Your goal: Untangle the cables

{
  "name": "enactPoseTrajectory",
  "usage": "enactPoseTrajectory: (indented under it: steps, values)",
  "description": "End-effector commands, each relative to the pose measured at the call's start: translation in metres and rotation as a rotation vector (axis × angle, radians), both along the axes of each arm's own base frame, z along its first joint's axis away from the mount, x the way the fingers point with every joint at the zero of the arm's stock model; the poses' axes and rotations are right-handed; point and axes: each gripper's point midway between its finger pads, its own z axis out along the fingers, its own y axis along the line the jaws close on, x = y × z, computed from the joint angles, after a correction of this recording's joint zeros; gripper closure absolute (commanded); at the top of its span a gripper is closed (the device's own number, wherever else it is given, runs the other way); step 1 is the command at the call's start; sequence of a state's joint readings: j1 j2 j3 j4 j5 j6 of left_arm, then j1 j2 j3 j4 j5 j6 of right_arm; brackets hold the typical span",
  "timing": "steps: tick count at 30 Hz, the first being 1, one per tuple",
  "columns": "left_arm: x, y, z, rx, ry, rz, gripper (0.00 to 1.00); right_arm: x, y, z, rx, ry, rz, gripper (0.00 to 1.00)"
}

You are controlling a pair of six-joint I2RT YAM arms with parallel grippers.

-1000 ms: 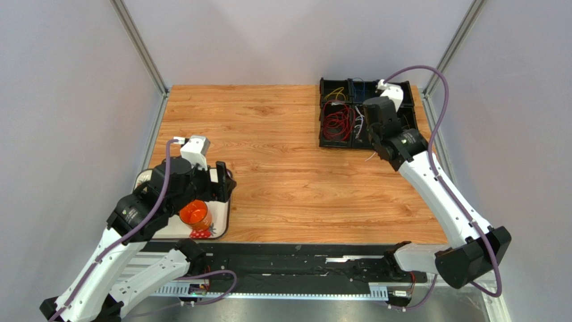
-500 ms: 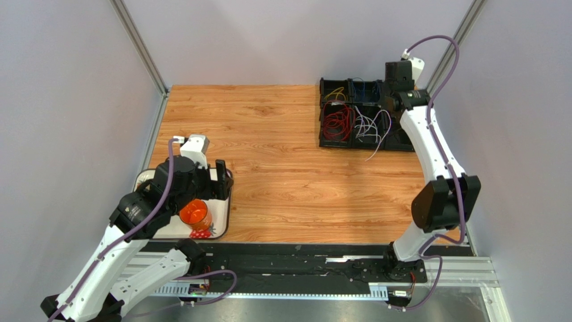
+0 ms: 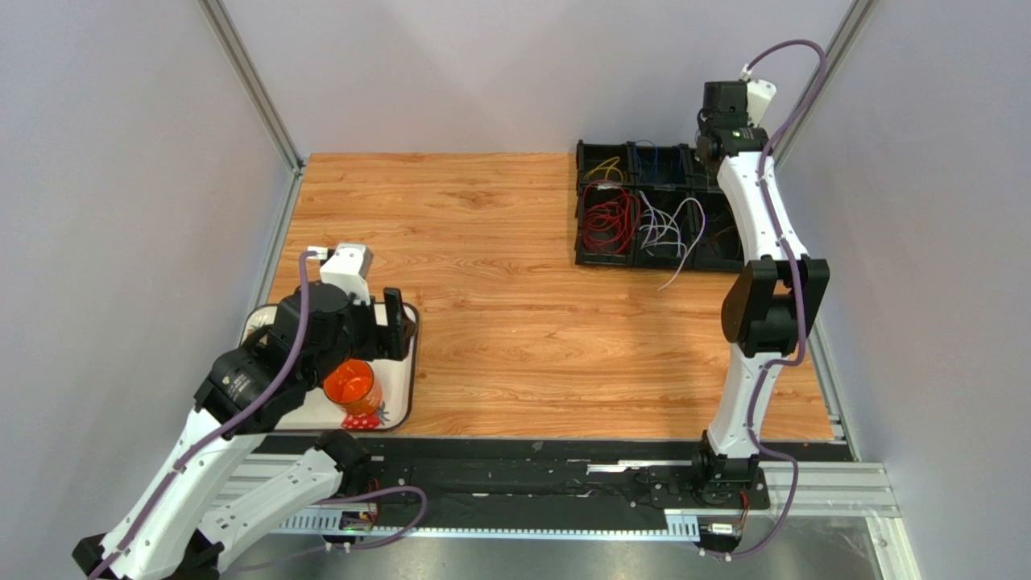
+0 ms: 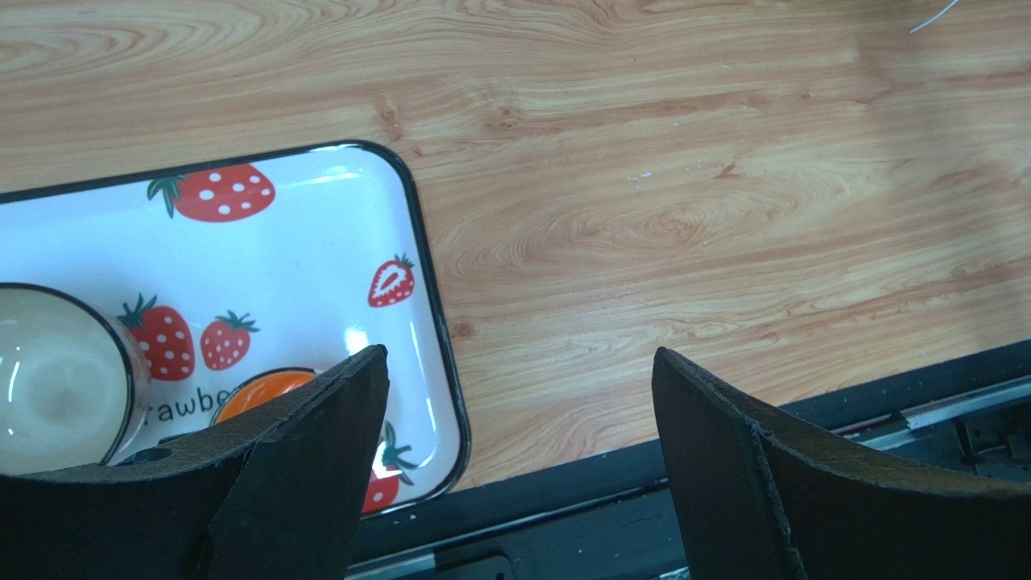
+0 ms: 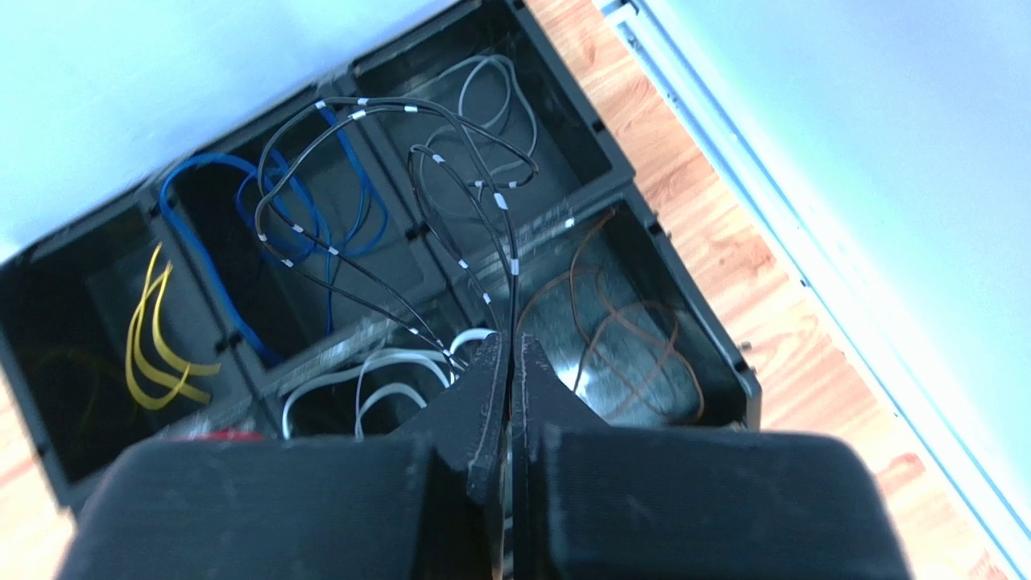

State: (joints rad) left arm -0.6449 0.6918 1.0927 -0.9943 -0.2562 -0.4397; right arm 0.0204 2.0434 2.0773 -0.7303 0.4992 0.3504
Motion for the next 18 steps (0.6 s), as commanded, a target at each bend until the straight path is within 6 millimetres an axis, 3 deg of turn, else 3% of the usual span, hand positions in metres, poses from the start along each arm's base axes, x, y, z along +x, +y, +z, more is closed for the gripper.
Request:
enactPoseTrajectory:
  steps: [1, 3, 7, 14, 15, 18]
  values:
    - [0.002, 0.009, 0.004, 0.002, -0.019, 0.044, 0.08, 0.030, -0.009, 0.014, 0.004, -0.126, -0.040, 1.00]
    - [0.002, 0.017, 0.009, 0.008, -0.028, 0.082, 0.05, 0.037, -0.030, 0.001, 0.019, -0.139, -0.084, 1.00]
    - [-0.003, 0.032, 0.018, -0.021, -0.056, 0.146, 0.04, 0.059, -0.042, -0.004, 0.037, -0.208, -0.108, 1.00]
    - [-0.013, 0.009, 0.020, -0.147, -0.092, 0.034, 0.03, 0.090, -0.052, -0.013, -0.008, -0.287, -0.106, 1.00]
    - [-0.014, 0.009, 0.024, -0.141, -0.111, 0.012, 0.03, 0.094, -0.053, -0.019, -0.018, -0.283, -0.098, 1.00]
    - [-0.014, 0.024, 0.029, -0.123, -0.140, 0.080, 0.03, 0.105, -0.058, -0.011, -0.040, -0.323, -0.094, 1.00]
